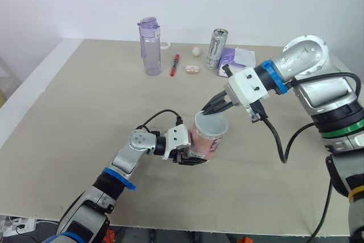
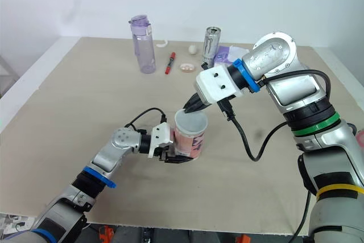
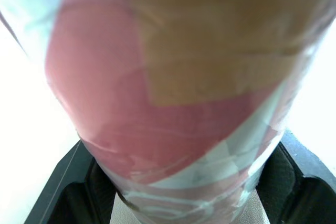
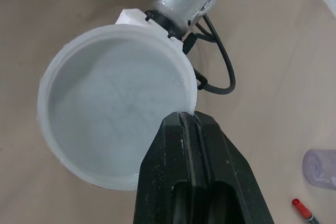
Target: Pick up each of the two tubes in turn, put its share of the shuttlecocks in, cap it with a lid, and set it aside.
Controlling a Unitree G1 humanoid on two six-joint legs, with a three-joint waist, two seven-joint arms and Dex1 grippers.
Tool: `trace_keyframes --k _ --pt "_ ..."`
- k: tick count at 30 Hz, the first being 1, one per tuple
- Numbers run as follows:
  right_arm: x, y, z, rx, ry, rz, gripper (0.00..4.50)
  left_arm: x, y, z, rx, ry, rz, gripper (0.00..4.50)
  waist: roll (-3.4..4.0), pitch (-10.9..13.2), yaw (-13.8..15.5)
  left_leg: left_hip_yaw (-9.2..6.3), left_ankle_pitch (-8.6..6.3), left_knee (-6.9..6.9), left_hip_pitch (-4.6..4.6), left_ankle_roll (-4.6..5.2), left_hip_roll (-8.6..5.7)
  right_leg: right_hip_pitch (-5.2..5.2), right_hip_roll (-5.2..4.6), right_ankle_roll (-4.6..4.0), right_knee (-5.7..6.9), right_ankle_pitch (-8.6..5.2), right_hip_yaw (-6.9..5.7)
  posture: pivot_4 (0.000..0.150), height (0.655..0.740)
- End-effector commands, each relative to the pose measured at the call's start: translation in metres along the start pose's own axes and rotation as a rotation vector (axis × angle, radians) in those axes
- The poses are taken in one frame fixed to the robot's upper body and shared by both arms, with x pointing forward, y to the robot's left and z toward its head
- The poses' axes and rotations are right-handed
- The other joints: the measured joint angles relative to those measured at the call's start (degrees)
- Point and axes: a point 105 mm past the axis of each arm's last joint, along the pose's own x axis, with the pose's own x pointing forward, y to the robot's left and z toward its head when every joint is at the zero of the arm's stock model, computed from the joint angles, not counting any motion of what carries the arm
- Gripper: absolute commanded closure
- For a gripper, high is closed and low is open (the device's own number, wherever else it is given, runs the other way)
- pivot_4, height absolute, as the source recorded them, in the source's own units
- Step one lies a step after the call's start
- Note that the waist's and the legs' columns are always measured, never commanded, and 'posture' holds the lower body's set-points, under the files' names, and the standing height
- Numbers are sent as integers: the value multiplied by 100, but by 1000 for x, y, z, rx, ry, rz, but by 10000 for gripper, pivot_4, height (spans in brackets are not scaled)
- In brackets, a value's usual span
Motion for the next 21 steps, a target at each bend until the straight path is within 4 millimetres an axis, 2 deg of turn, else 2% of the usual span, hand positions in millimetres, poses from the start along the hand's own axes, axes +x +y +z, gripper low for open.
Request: trace_keyframes --k 1,2,4,7,15,18,21 --pt "-4 1 2 -25 17 39 38189 -8 -3 -27 -77 95 24 14917 0 0 0 0 0 0 0 0 0 0 0 0 0 0 0 1500 7400" --pt "-5 1 2 -21 17 38 36487 -8 -3 -27 -78 95 25 14917 0 0 0 0 0 0 0 0 1 0 0 0 0 0 0 1500 7400" --pt "-6 -2 4 -23 3 18 29424 -9 -3 -27 -81 96 25 14917 0 0 -1 -1 0 0 0 0 2 0 0 0 0 0 0 1500 7400" --pt "-12 -8 9 -10 -40 -31 15223 -9 -3 -28 -83 99 25 14917 0 0 -2 -2 0 -1 4 0 2 3 0 -2 0 1 0 1500 7400" --pt "-46 -27 31 216 -285 -238 15223 -11 0 -27 -81 103 32 14917 -2 1 -6 -12 0 -2 4 0 3 2 -6 -4 1 2 5 1500 7400" --pt "-39 -13 32 272 -312 -193 15223 -12 1 -27 -81 106 34 14917 -4 0 -6 -16 0 -4 4 1 3 1 -7 -4 1 2 5 1500 7400" --pt "-20 4 26 325 -302 -132 21621 -12 1 -28 -81 108 32 14917 -6 -1 -11 -17 -1 -4 5 1 3 3 -4 -4 1 1 0 1500 7400"
